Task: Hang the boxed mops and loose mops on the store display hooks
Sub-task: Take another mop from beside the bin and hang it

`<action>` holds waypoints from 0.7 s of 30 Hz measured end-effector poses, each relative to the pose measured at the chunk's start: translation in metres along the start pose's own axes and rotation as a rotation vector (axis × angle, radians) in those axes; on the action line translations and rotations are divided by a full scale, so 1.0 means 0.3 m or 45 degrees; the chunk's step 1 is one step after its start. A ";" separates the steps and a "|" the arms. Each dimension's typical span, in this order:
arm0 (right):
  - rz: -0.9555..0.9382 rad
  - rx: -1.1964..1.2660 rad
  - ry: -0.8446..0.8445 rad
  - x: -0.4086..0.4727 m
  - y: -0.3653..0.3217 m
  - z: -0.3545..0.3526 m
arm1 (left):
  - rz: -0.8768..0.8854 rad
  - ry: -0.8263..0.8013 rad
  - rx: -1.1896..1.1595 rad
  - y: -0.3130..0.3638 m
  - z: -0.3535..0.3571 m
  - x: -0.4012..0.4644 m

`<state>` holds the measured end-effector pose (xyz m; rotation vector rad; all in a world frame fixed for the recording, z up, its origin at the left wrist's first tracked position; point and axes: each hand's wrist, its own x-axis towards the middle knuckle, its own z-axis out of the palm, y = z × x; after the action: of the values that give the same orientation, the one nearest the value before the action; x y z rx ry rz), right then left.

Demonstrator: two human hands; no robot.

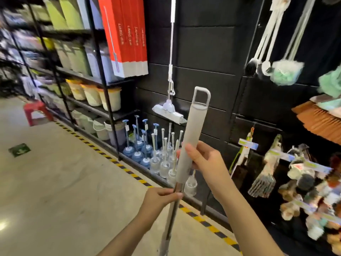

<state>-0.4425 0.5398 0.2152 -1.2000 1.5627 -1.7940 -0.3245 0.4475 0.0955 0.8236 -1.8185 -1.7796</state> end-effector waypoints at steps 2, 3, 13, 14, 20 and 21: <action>-0.052 0.019 -0.035 0.119 0.010 0.040 | -0.008 0.046 -0.008 0.031 -0.053 0.079; -0.086 0.018 -0.051 0.175 0.014 0.061 | -0.015 0.076 -0.020 0.045 -0.079 0.116; -0.241 -0.092 -0.136 0.647 0.015 0.246 | -0.002 0.203 -0.209 0.134 -0.295 0.451; -0.234 -0.097 -0.127 0.694 0.021 0.264 | 0.017 0.178 -0.216 0.138 -0.318 0.491; -0.277 -0.083 0.003 1.008 0.091 0.374 | 0.081 -0.010 -0.236 0.156 -0.497 0.792; -0.298 -0.092 0.018 1.066 0.103 0.392 | 0.089 -0.055 -0.225 0.163 -0.531 0.852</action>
<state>-0.5112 0.2107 0.2789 -1.4599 1.5605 -1.9072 -0.4009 0.1544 0.1320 0.6498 -1.6658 -1.8941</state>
